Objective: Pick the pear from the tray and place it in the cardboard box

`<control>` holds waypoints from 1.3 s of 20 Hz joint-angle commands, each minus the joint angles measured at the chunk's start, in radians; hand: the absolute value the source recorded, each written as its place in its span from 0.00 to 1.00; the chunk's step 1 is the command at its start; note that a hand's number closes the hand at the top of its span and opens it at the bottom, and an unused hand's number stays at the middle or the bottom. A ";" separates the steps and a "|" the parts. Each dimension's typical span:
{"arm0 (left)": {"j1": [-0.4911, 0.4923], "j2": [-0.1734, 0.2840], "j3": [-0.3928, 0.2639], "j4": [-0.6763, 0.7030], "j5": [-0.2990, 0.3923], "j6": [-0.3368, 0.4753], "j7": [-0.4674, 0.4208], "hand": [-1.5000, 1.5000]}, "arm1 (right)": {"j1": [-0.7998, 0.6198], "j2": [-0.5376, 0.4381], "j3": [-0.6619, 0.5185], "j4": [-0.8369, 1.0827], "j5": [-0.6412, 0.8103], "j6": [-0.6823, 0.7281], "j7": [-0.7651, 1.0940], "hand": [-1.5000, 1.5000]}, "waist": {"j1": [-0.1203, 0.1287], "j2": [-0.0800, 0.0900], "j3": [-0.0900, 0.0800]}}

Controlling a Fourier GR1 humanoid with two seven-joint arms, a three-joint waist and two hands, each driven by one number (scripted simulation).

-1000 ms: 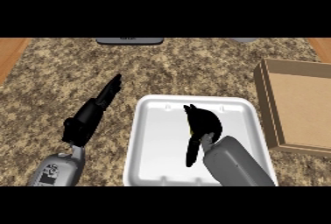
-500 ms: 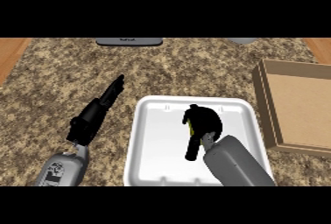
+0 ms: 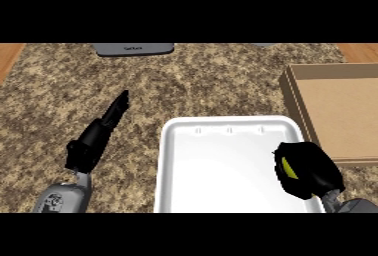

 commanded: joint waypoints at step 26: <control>0.005 -0.010 0.008 -0.026 0.024 -0.039 0.018 0.50 | 0.783 -0.218 -1.205 -0.722 -0.815 -0.104 -0.402 1.00 | 0.028 0.010 -0.002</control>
